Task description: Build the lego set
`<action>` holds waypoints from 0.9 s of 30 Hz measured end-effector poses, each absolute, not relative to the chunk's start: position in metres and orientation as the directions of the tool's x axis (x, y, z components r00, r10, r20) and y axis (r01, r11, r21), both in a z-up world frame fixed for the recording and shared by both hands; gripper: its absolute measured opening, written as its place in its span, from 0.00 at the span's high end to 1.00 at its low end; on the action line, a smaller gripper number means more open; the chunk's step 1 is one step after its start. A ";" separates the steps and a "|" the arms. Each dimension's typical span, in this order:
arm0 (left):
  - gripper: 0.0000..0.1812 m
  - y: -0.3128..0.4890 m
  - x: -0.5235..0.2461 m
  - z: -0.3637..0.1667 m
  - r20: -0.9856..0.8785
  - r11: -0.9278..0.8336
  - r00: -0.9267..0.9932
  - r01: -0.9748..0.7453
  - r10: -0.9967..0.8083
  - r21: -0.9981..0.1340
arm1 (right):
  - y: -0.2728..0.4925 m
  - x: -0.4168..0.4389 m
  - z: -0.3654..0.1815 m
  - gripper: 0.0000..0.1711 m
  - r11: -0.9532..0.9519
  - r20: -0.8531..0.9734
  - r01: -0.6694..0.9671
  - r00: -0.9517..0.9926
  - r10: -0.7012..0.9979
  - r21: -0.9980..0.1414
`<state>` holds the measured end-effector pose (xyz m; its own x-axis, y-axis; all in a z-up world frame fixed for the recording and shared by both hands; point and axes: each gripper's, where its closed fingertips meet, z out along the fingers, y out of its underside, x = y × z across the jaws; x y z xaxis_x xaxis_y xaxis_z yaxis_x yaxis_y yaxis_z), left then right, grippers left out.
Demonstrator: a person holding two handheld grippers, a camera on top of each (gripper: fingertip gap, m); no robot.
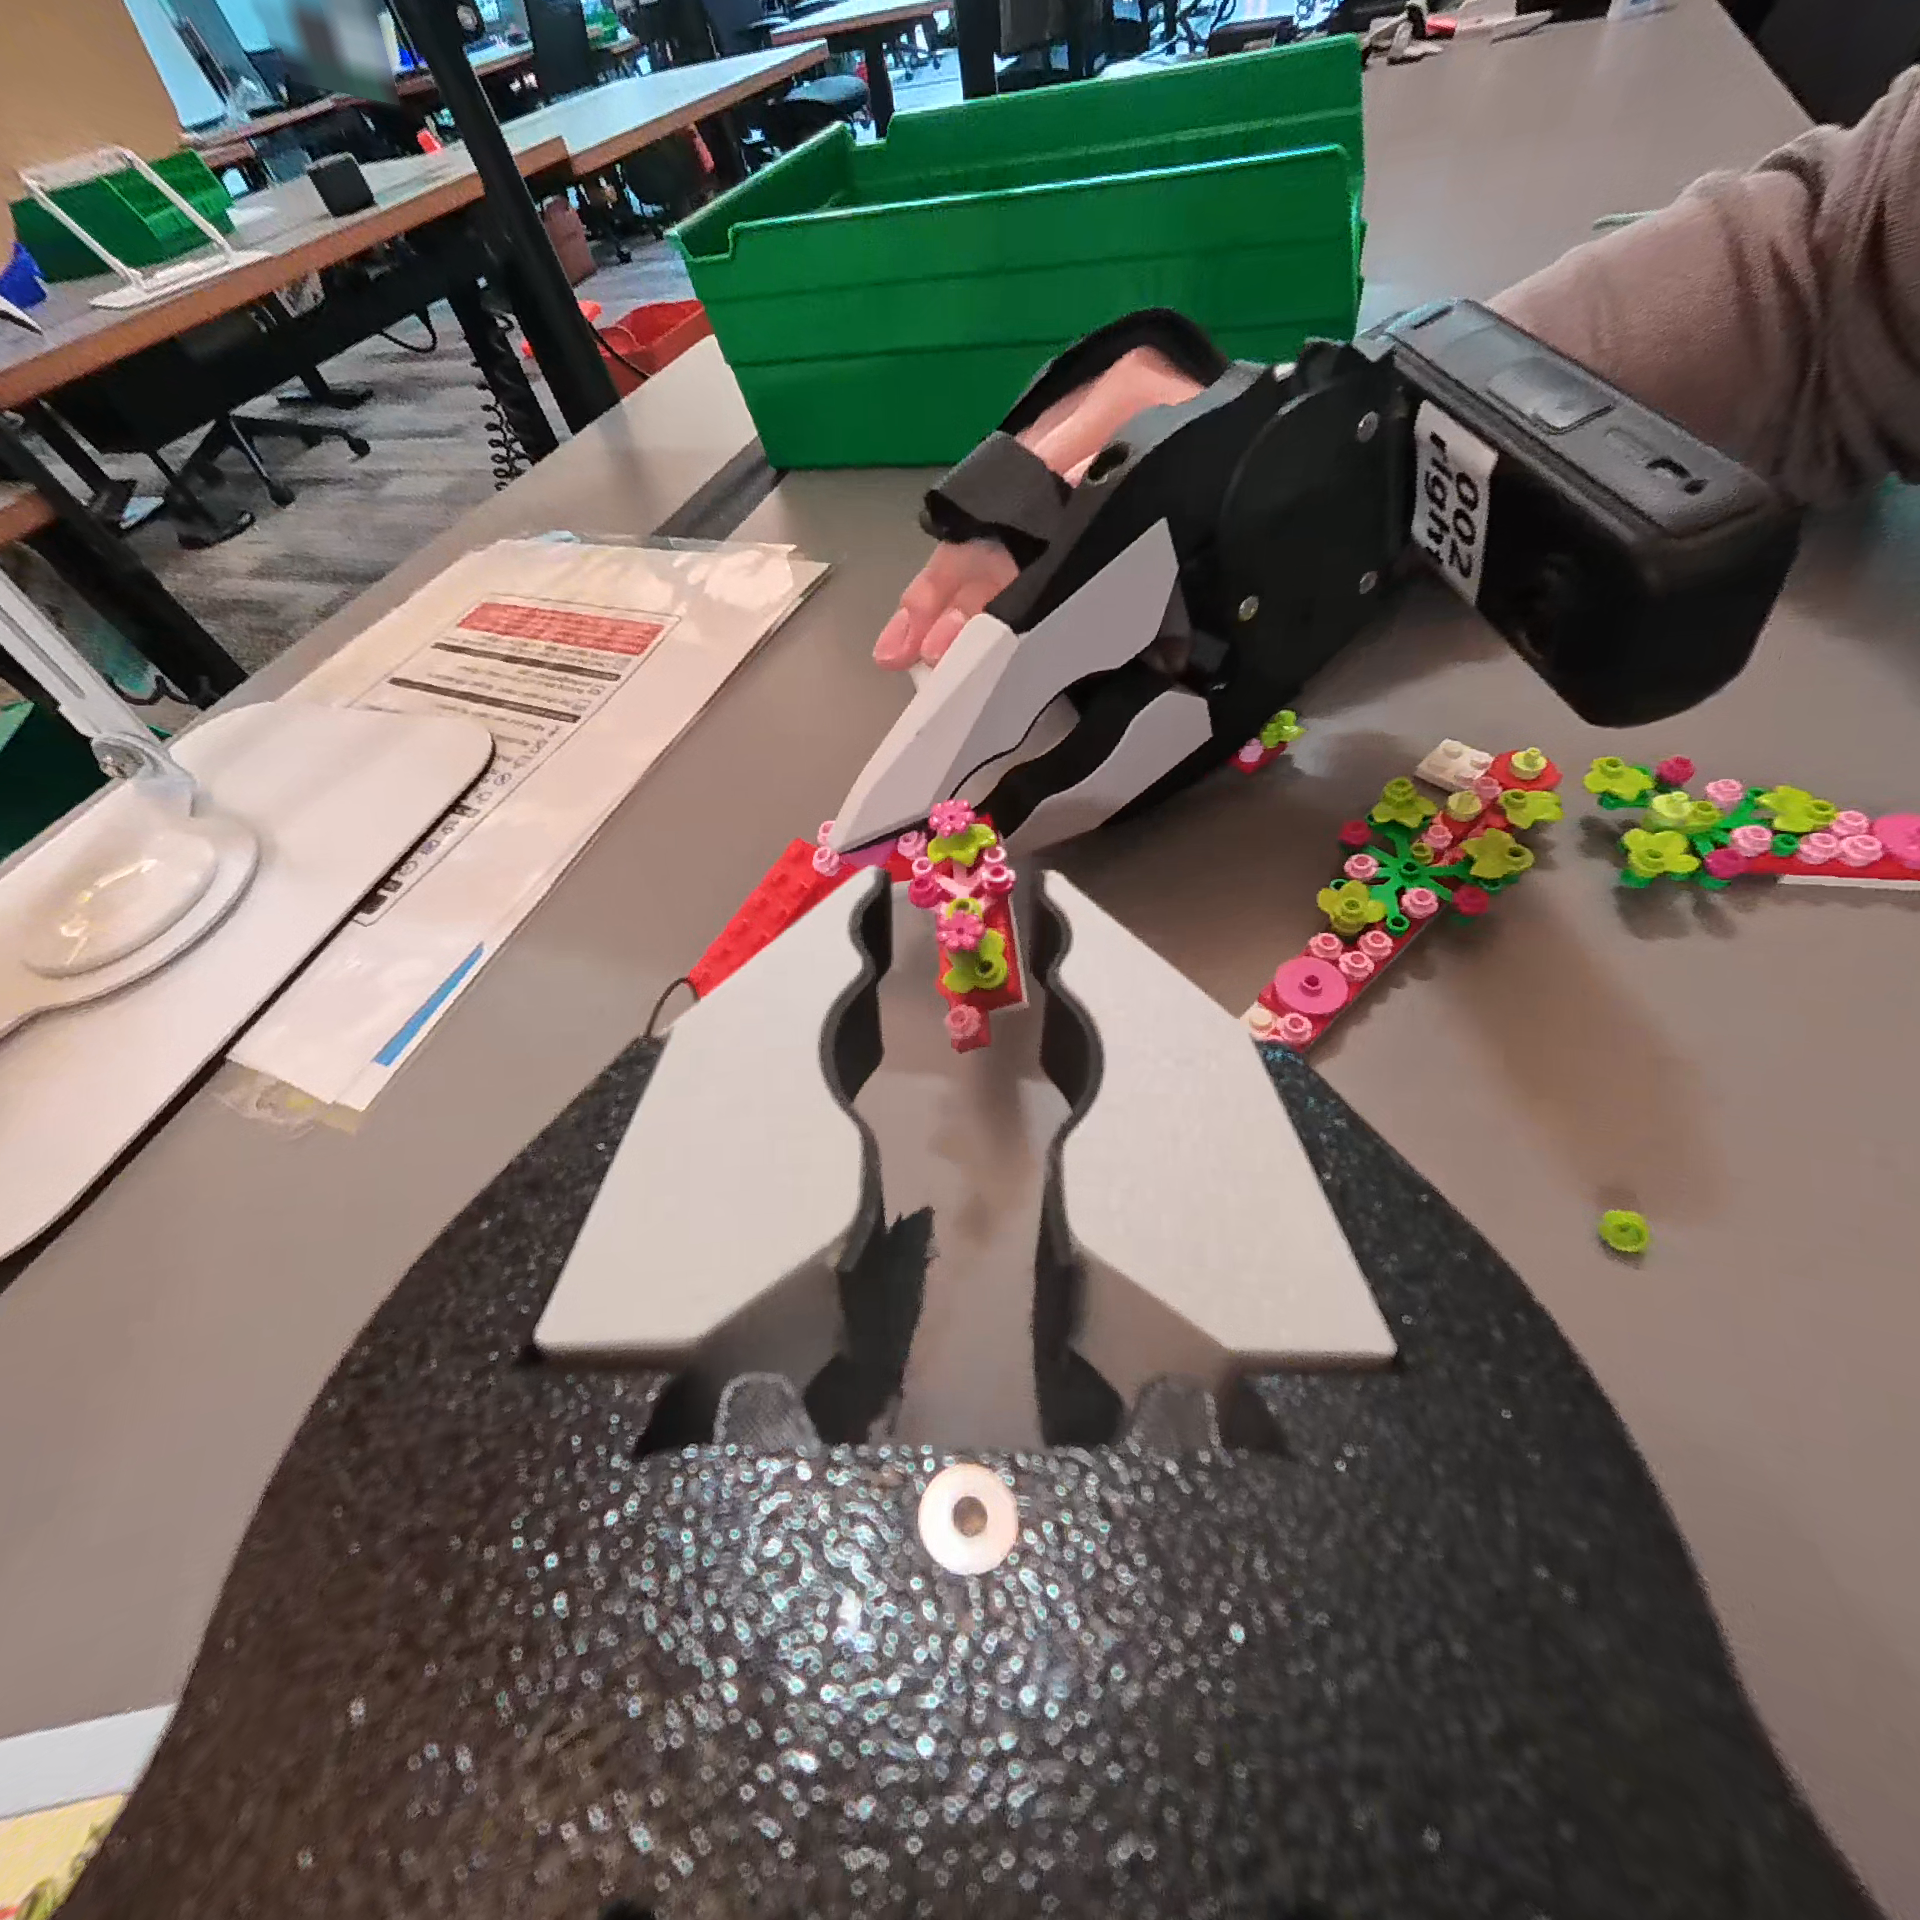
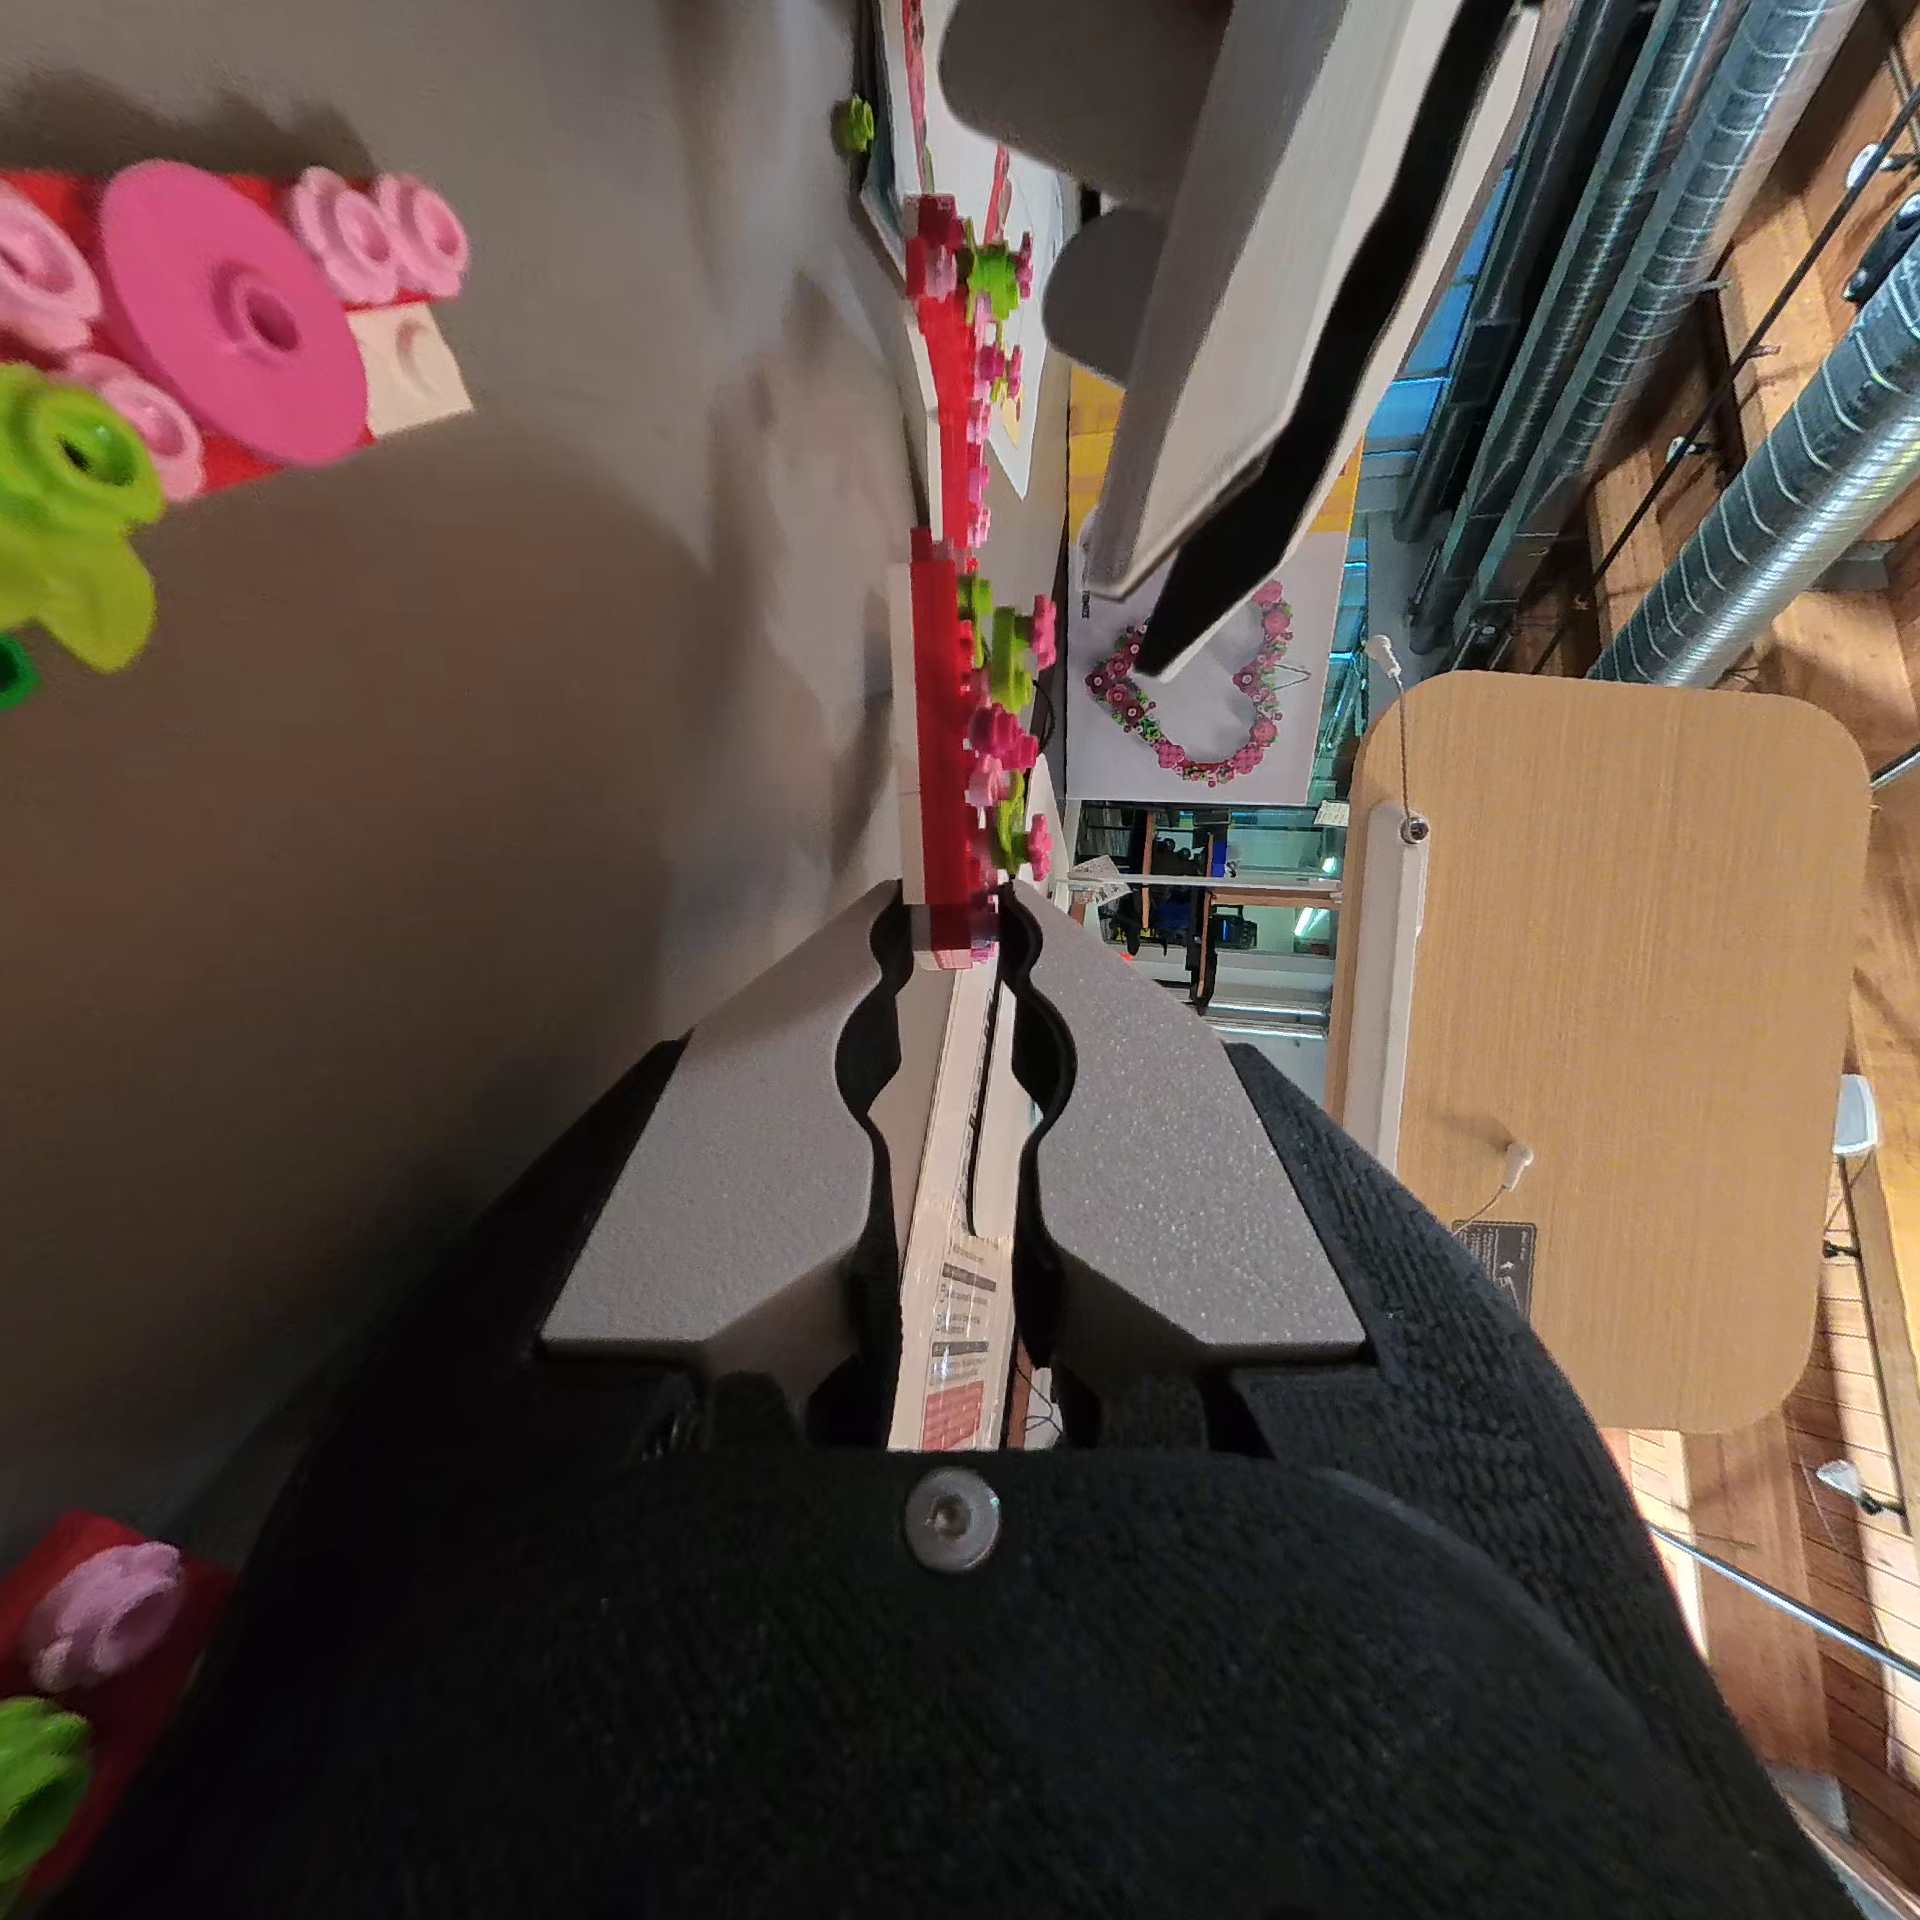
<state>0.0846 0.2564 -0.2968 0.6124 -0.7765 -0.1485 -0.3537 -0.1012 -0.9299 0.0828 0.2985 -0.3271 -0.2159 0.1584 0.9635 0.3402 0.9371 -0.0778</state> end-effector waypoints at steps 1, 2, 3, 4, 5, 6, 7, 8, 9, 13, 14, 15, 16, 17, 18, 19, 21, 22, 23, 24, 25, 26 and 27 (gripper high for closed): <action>0.88 0.257 0.085 -0.297 -0.140 -0.110 0.610 -0.353 -0.780 -0.929 | 0.298 0.083 -0.327 0.92 0.937 0.964 0.340 -0.216 0.157 -0.077; 0.88 0.257 0.085 -0.298 -0.129 -0.120 0.612 -0.349 -0.780 -0.930 | 0.298 0.083 -0.327 0.92 0.938 0.964 0.340 -0.216 0.156 -0.076; 0.88 0.257 0.085 -0.299 -0.115 -0.133 0.612 -0.345 -0.782 -0.929 | 0.298 0.083 -0.327 0.92 0.938 0.964 0.339 -0.217 0.155 -0.075; 0.87 0.258 0.085 -0.302 -0.097 -0.159 0.616 -0.347 -0.782 -0.924 | 0.298 0.083 -0.327 0.92 0.938 0.964 0.339 -0.218 0.154 -0.074; 0.86 0.258 0.084 -0.304 -0.077 -0.182 0.618 -0.345 -0.782 -0.921 | 0.298 0.083 -0.328 0.92 0.938 0.964 0.339 -0.219 0.153 -0.072; 0.86 0.258 0.083 -0.304 -0.052 -0.199 0.618 -0.331 -0.785 -0.923 | 0.298 0.083 -0.328 0.92 0.938 0.964 0.339 -0.219 0.152 -0.071; 0.87 0.258 0.083 -0.304 -0.022 -0.214 0.616 -0.307 -0.787 -0.927 | 0.298 0.083 -0.328 0.92 0.938 0.964 0.339 -0.220 0.151 -0.070; 0.88 0.257 0.084 -0.303 0.008 -0.231 0.610 -0.287 -0.792 -0.930 | 0.298 0.083 -0.328 0.92 0.938 0.964 0.338 -0.220 0.150 -0.068; 0.88 0.256 0.084 -0.304 0.027 -0.245 0.605 -0.280 -0.795 -0.928 | 0.298 0.083 -0.328 0.92 0.939 0.964 0.338 -0.221 0.149 -0.067; 0.92 0.256 0.084 -0.310 -0.004 -0.234 0.598 -0.320 -0.802 -0.918 | 0.298 0.083 -0.329 0.92 0.939 0.963 0.338 -0.224 0.150 -0.068; 0.93 0.255 0.084 -0.310 -0.009 -0.232 0.597 -0.326 -0.802 -0.916 | 0.298 0.083 -0.329 0.92 0.939 0.962 0.337 -0.225 0.152 -0.069; 0.92 0.255 0.085 -0.311 -0.010 -0.233 0.597 -0.330 -0.803 -0.915 | 0.298 0.083 -0.329 0.92 0.939 0.962 0.337 -0.225 0.153 -0.070; 0.92 0.255 0.085 -0.312 -0.008 -0.238 0.597 -0.332 -0.802 -0.913 | 0.298 0.083 -0.329 0.92 0.939 0.962 0.337 -0.226 0.153 -0.070; 0.91 0.256 0.085 -0.313 -0.004 -0.244 0.597 -0.334 -0.802 -0.910 | 0.297 0.083 -0.329 0.92 0.939 0.962 0.336 -0.227 0.154 -0.071; 0.91 0.256 0.085 -0.314 0.000 -0.249 0.596 -0.336 -0.803 -0.908 | 0.297 0.083 -0.329 0.92 0.939 0.962 0.336 -0.227 0.154 -0.071; 0.91 0.256 0.085 -0.315 0.004 -0.253 0.595 -0.335 -0.804 -0.907 | 0.297 0.083 -0.329 0.92 0.939 0.962 0.336 -0.228 0.153 -0.070; 0.92 0.256 0.085 -0.315 0.009 -0.257 0.596 -0.332 -0.803 -0.908 | 0.297 0.083 -0.330 0.92 0.939 0.961 0.336 -0.229 0.153 -0.069; 0.93 0.256 0.085 -0.315 0.010 -0.257 0.597 -0.330 -0.802 -0.908 | 0.297 0.083 -0.330 0.92 0.940 0.961 0.335 -0.230 0.152 -0.069; 0.93 0.257 0.084 -0.314 0.006 -0.255 0.602 -0.328 -0.798 -0.910 | 0.297 0.083 -0.330 0.92 0.940 0.961 0.334 -0.230 0.151 -0.068; 0.93 0.258 0.084 -0.313 0.001 -0.249 0.608 -0.324 -0.794 -0.913 | 0.297 0.083 -0.330 0.92 0.940 0.962 0.334 -0.230 0.150 -0.067; 0.94 0.258 0.083 -0.312 0.001 -0.247 0.606 -0.322 -0.795 -0.914 | 0.297 0.083 -0.330 0.92 0.940 0.962 0.334 -0.230 0.149 -0.065; 0.94 0.258 0.083 -0.312 0.007 -0.253 0.606 -0.320 -0.795 -0.913 | 0.297 0.083 -0.330 0.92 0.940 0.962 0.334 -0.230 0.148 -0.065; 0.94 0.258 0.083 -0.313 0.012 -0.257 0.607 -0.318 -0.795 -0.912 | 0.297 0.083 -0.330 0.92 0.940 0.962 0.334 -0.230 0.149 -0.065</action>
<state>0.0832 0.2577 -0.3126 0.6066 -0.7949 0.0122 -0.3185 -0.2570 -0.9124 0.0832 0.2972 -0.3302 -0.2301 0.1486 0.9618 0.3343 0.9402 -0.0652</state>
